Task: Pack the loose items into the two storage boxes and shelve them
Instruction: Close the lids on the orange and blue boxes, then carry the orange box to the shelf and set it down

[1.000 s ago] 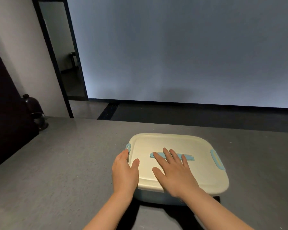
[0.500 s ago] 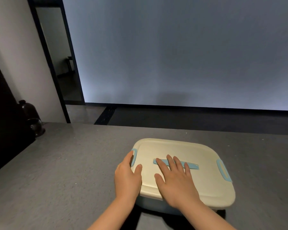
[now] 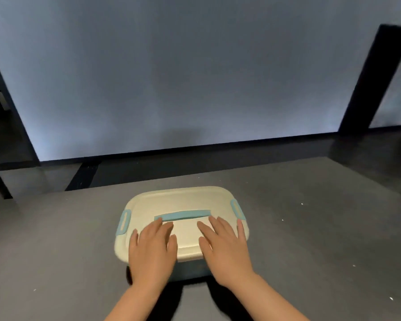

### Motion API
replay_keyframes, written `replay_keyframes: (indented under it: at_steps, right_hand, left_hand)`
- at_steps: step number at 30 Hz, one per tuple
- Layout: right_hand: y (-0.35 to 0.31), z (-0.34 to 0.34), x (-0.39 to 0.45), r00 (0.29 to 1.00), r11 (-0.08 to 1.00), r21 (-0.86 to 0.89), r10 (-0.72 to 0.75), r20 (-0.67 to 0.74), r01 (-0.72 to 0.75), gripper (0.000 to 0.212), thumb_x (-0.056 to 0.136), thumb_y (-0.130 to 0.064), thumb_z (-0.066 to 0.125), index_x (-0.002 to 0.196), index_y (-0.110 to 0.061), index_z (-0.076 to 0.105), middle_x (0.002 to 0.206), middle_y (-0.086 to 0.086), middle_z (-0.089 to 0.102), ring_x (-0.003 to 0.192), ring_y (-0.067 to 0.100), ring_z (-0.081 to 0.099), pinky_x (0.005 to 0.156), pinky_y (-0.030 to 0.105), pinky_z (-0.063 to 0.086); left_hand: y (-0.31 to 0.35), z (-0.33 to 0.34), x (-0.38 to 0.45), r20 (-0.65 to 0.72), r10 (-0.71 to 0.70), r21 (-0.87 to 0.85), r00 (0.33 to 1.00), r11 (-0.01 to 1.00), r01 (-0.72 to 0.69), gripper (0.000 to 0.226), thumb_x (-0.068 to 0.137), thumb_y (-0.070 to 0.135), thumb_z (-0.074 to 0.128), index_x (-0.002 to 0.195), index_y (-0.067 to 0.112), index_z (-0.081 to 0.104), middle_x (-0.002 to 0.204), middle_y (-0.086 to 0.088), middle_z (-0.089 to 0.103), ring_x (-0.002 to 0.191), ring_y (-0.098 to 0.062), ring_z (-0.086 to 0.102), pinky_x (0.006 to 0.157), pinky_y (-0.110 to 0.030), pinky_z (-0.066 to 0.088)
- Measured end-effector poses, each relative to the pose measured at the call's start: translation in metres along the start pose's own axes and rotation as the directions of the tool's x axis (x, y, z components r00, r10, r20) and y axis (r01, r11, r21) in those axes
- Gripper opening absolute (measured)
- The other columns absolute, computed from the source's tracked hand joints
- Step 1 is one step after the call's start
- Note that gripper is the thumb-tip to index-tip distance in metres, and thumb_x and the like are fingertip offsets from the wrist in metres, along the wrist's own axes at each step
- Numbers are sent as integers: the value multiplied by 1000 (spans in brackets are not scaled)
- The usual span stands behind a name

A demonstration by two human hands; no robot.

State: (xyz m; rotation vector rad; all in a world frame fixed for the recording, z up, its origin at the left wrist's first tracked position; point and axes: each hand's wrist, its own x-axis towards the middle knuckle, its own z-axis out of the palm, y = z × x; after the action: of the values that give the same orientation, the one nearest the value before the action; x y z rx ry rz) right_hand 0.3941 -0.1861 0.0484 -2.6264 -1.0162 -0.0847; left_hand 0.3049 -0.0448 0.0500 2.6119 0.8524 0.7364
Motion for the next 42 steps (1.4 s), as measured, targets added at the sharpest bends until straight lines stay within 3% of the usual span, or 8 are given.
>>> replay_keyframes:
  at_steps: [4, 9, 18, 23, 27, 32, 36, 42]
  right_hand:
    - [60, -24, -46, 981, 979, 73, 187, 54, -191, 48, 102, -44, 21, 148, -48, 9, 161, -13, -3, 146, 7, -11, 114, 41, -19]
    - [126, -66, -137, 816, 818, 130, 572, -88, -560, 51, 97, -53, 32, 147, -46, 21, 160, -8, 14, 146, 6, 5, 117, 35, -10]
    - [196, -177, -384, 236, 393, 193, 806, -542, -899, 45, 91, -43, 49, 136, -37, 46, 143, -8, 43, 133, 13, 34, 115, 32, 17]
    - [221, -183, -502, -74, 63, 256, 868, -490, -965, 49, 96, -51, 39, 142, -39, 35, 156, -6, 24, 145, 15, 13, 118, 37, 6]
    - [242, -179, -563, -140, 6, 345, 908, -395, -939, 65, 94, -55, 41, 150, -32, 17, 160, -6, 10, 146, 18, 9, 116, 40, 18]
    - [283, -201, -584, -148, 19, 561, 956, -252, -828, 72, 91, -47, 53, 150, -25, 18, 150, 1, 31, 125, 22, 46, 87, 35, 44]
    - [301, -201, -582, -196, -10, 659, 958, -209, -752, 72, 91, -45, 56, 149, -22, 20, 145, 5, 33, 116, 26, 51, 79, 33, 40]
    - [306, -199, -581, -250, -27, 768, 953, -174, -640, 71, 85, -38, 64, 145, -22, 28, 137, 7, 43, 118, 26, 48, 95, 41, 44]
  left_hand:
    - [74, 22, -26, 205, 220, -104, 954, 974, -202, 40, 97, 46, 32, 136, 44, 41, 152, 19, 27, 141, -3, 20, 115, -33, 10]
    - [168, 44, -41, 282, 479, -571, 832, 780, -255, 34, 88, 24, 63, 121, 27, 61, 140, 4, 49, 131, -17, 43, 110, -38, 30]
    - [364, 53, -201, 256, 855, -888, 450, 392, -239, 33, 86, 14, 65, 116, 26, 63, 134, 7, 53, 124, -17, 46, 105, -41, 37]
    - [430, 68, -283, 261, 926, -907, 274, 332, -258, 36, 91, 25, 59, 126, 21, 56, 145, 2, 44, 134, -17, 36, 112, -35, 27]
    - [461, 86, -320, 344, 894, -765, 287, 444, -467, 55, 91, 43, 52, 141, 25, 38, 158, 5, 15, 146, -22, 8, 114, -41, 22]
    - [487, 102, -316, 393, 861, -681, 323, 508, -527, 65, 87, 52, 53, 142, 23, 35, 156, 4, 23, 142, -24, 22, 109, -44, 31]
    - [495, 116, -301, 471, 839, -762, 272, 543, -354, 75, 84, 47, 64, 145, 18, 32, 155, 2, 26, 141, -19, 26, 113, -39, 26]
    - [499, 130, -296, 491, 822, -825, 289, 545, -147, 82, 75, 37, 77, 143, 17, 36, 147, -3, 40, 134, -19, 40, 107, -37, 36]
